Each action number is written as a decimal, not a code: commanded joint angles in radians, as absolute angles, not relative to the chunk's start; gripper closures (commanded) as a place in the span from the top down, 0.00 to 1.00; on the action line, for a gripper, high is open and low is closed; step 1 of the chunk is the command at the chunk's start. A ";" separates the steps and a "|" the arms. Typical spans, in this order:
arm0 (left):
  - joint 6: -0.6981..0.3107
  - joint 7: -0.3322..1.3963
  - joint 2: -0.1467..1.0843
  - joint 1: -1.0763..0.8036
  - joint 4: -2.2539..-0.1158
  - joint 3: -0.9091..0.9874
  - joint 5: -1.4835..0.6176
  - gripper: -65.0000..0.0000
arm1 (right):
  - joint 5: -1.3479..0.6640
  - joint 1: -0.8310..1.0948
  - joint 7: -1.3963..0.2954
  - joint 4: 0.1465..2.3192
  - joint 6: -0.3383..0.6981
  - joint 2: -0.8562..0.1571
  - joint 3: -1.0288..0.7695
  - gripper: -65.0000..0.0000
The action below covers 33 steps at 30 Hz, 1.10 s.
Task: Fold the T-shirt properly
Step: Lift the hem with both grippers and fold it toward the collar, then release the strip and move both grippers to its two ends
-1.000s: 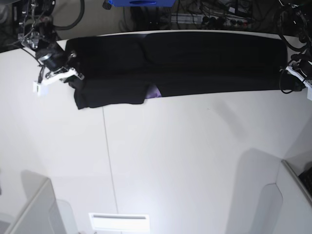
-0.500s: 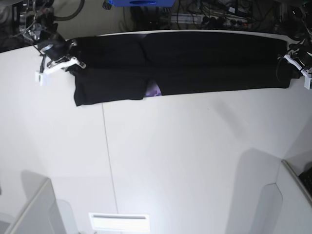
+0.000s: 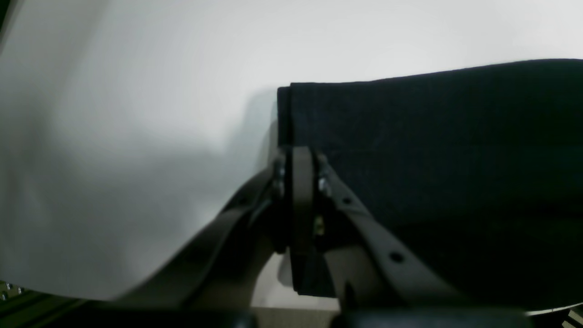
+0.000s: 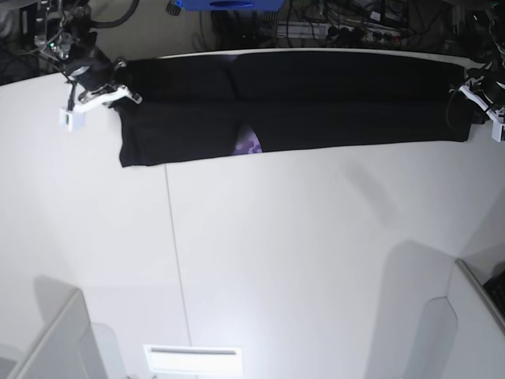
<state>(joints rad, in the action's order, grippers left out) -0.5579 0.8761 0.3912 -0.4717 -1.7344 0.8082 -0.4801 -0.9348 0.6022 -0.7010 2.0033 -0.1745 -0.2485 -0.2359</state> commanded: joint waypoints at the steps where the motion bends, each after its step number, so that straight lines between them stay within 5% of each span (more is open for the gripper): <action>1: -0.558 0.858 0.412 -0.479 -1.748 0.819 -0.486 0.00 | -0.943 0.604 -0.687 2.018 -0.168 -0.259 -0.246 0.01; 2: -0.558 0.858 0.412 -0.489 -1.750 0.819 -0.486 0.00 | -0.943 0.610 -0.685 2.018 -0.168 -0.259 -0.246 0.09; 6: -0.558 0.858 0.412 -0.507 -1.770 0.820 -0.487 0.27 | -0.943 0.616 -0.677 2.018 -0.168 -0.259 -0.248 0.33; 13: -0.558 0.858 0.329 -0.535 -1.871 0.972 -0.495 0.61 | -0.943 0.634 -0.549 2.018 -0.166 -0.252 -0.228 0.37; 17: -0.558 0.858 0.318 -0.501 -1.857 0.928 -0.486 0.52 | -0.915 0.567 -0.526 2.015 -0.166 -0.282 -0.154 0.36; 19: -0.556 0.858 0.312 -0.489 -1.833 0.891 -0.486 0.34 | -0.874 0.527 -0.526 1.998 -0.166 -0.283 -0.105 0.28; 21: -0.556 0.858 0.311 -0.466 -1.796 0.865 -0.484 0.06 | -0.851 0.499 -0.526 1.975 -0.166 -0.280 -0.071 0.09; 22: -0.555 0.858 0.306 -0.453 -1.771 0.855 -0.470 0.00 | -0.851 0.489 -0.526 1.957 -0.166 -0.278 -0.062 0.00; 33: -0.555 0.769 0.243 -0.337 -1.546 0.711 -0.203 0.00 | -0.843 0.389 -0.524 1.656 -0.170 -0.249 -0.070 0.00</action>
<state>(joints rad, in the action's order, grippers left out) -0.5495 0.7425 0.2363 -0.3294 -1.5417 0.7109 -0.2104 -0.8635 0.3805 -0.5148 1.6527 -0.1516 -0.2428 -0.0650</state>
